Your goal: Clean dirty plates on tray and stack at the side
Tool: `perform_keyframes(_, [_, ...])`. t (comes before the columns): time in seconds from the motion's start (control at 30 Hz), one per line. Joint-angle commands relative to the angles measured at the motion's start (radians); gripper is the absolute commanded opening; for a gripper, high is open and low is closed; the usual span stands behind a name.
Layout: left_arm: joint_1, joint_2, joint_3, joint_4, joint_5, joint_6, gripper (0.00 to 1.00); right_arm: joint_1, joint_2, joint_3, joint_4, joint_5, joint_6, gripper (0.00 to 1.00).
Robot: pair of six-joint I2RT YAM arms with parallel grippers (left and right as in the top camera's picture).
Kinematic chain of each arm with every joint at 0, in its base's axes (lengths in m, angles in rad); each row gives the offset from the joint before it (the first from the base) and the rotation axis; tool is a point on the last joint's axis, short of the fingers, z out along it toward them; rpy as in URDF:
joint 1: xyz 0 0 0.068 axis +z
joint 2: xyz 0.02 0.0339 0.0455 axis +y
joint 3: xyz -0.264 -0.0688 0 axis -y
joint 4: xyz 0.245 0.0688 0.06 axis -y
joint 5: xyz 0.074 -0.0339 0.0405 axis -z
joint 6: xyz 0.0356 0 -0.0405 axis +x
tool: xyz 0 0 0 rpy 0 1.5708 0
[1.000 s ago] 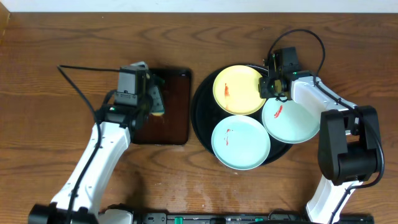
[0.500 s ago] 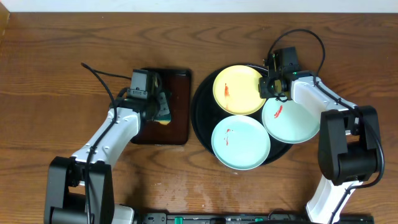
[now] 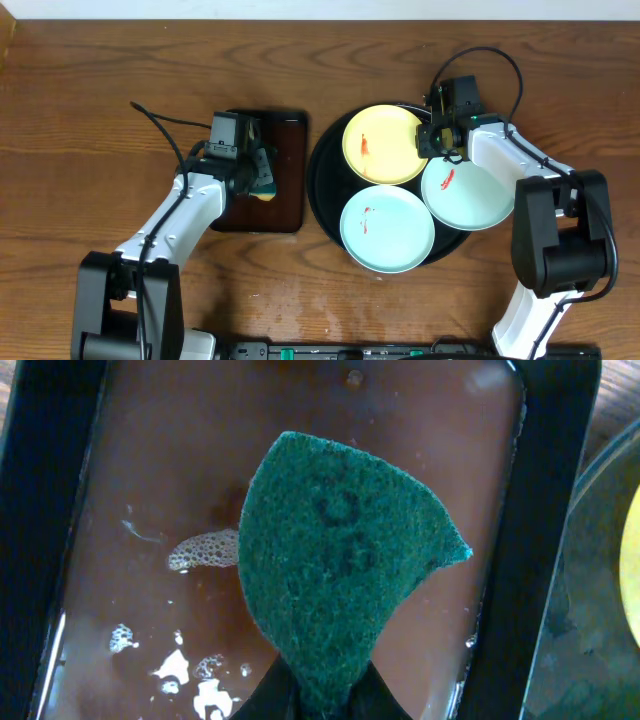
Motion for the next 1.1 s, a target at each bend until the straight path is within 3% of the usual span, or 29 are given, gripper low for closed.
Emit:
perform_keyframes(0.0, [0.003,-0.008,-0.012,0.01,0.002,0.0,0.39,0.007,-0.023,0.01,-0.002,-0.007,-0.006,0.07])
perform_keyframes(0.03, [0.003,-0.008,-0.012,0.01,0.002,0.0,0.46,0.007,-0.023,0.01,-0.002,-0.007,-0.006,0.07])
perform_keyframes(0.17, [0.003,-0.008,-0.012,0.009,0.002,0.0,0.53,0.007,-0.023,0.01,-0.002,-0.008,-0.006,0.07])
perform_keyframes(0.87, [0.003,0.072,-0.019,0.04,-0.003,0.001,0.54,0.007,-0.023,0.01,-0.002,-0.008,-0.006,0.07])
perform_keyframes(1.07, [0.003,0.092,-0.019,0.042,-0.067,0.004,0.54,0.007,-0.023,0.01,-0.001,-0.007,-0.006,0.07])
